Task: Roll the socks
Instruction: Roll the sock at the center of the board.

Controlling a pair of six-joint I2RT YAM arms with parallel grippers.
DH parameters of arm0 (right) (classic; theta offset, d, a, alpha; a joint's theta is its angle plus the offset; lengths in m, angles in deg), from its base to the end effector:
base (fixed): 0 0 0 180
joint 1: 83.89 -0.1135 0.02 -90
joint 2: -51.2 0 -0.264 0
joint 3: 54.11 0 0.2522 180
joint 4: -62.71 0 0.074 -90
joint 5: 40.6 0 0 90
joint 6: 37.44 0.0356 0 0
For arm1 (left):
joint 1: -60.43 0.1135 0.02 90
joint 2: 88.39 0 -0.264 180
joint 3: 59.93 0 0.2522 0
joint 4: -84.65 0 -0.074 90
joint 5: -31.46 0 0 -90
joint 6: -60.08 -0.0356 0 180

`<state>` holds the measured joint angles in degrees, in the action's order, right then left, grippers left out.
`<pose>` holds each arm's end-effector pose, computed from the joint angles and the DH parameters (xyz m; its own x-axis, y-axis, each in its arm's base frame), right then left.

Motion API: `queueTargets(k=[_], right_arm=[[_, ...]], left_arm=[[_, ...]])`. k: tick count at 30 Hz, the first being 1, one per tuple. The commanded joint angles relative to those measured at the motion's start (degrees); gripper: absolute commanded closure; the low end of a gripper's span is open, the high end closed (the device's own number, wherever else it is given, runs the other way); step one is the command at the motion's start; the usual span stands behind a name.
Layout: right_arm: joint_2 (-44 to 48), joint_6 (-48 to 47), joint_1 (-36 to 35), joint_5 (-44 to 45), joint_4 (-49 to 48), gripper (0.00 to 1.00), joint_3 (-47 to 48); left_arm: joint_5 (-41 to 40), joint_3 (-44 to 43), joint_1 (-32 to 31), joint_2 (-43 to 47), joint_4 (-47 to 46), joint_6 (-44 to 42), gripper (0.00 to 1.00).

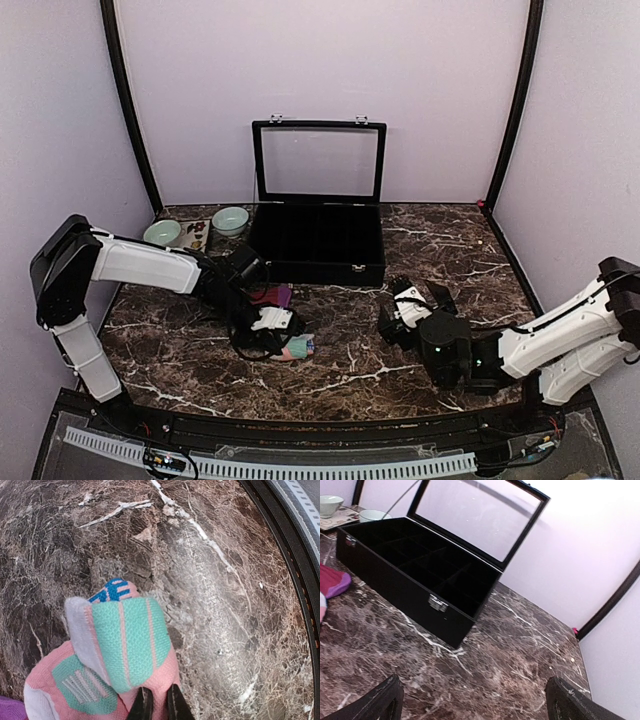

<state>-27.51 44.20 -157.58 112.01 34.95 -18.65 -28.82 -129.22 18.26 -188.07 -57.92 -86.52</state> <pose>0.0975 0.2206 0.1755 -0.0449 -0.3918 -0.9190 -0.2100 0.9030 -0.3747 0.2265 -0.2289 0.1490 0.2247 0.7747 -0.5911 0.9703 -0.2338 0.0625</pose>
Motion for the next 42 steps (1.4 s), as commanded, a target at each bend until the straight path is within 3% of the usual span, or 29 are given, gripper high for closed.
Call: queueTargets(k=[1,5,7,9,17,23,31,42], right_arm=[[0.5,-2.1,0.8,-13.3,5.7,0.01,5.3],[1.2,-4.4,3.0,-23.6,9.4,0.01,6.7],[1.7,-3.4,4.3,-24.0,7.0,0.01,5.5],[2.4,-5.7,4.3,-30.5,5.6,0.0,3.8],[-5.6,-10.2,4.2,-51.4,9.1,0.01,8.0],[-14.4,-16.6,4.4,-64.0,12.0,0.12,16.9],[-25.7,-23.7,5.0,-72.2,14.8,0.26,27.1],[-32.6,-29.0,5.6,-70.3,15.2,0.34,32.2]], left_arm=[[-7.1,2.9,1.0,-4.7,11.3,0.6,0.9],[-3.4,1.2,2.1,-5.4,13.2,2.0,0.9],[-2.2,0.5,2.9,-6.0,14.0,2.4,0.89],[-1.8,0.0,3.7,-6.5,14.6,2.2,0.89],[-0.8,-1.9,5.8,-9.5,16.7,1.8,0.88],[-1.6,-3.1,6.0,-11.2,17.0,1.9,0.88],[-1.5,-4.9,6.5,-12.7,17.3,2.3,0.87],[-2.2,-5.3,6.6,-13.3,18.0,1.5,0.88]])
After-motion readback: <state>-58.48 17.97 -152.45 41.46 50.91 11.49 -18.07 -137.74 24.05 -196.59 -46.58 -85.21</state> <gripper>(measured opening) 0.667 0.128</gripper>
